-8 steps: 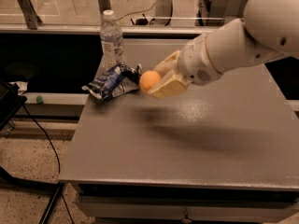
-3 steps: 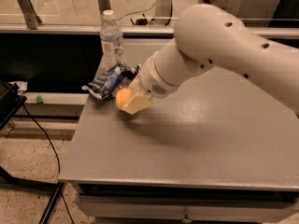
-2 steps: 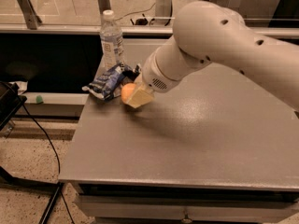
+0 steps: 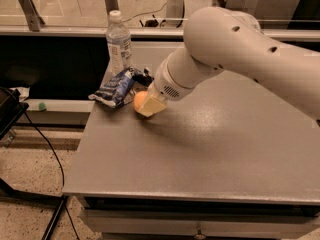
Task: Move orange near blue chip bag
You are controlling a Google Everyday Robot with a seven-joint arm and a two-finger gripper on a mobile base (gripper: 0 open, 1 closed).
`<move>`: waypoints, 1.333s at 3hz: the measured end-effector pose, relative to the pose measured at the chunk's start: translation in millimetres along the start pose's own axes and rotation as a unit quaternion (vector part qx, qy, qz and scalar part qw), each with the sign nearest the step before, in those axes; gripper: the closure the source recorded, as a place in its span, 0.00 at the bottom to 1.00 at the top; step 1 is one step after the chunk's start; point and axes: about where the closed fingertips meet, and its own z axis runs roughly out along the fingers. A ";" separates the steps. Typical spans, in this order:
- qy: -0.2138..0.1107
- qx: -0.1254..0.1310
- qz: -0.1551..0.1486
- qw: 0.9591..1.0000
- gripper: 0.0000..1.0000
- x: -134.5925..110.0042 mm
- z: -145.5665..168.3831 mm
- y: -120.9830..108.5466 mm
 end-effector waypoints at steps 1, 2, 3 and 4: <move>0.000 0.000 -0.001 1.000 0.00 -0.8 -0.5 0.7; -0.015 0.000 0.002 1.000 0.00 -0.4 -10.0 -5.3; -0.054 0.017 0.010 0.998 0.00 7.8 -37.2 -26.5; -0.087 0.047 0.034 0.995 0.00 36.6 -75.9 -54.4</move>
Offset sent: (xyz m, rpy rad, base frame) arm 0.0072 -0.0188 0.0205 0.0764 -0.0128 0.0018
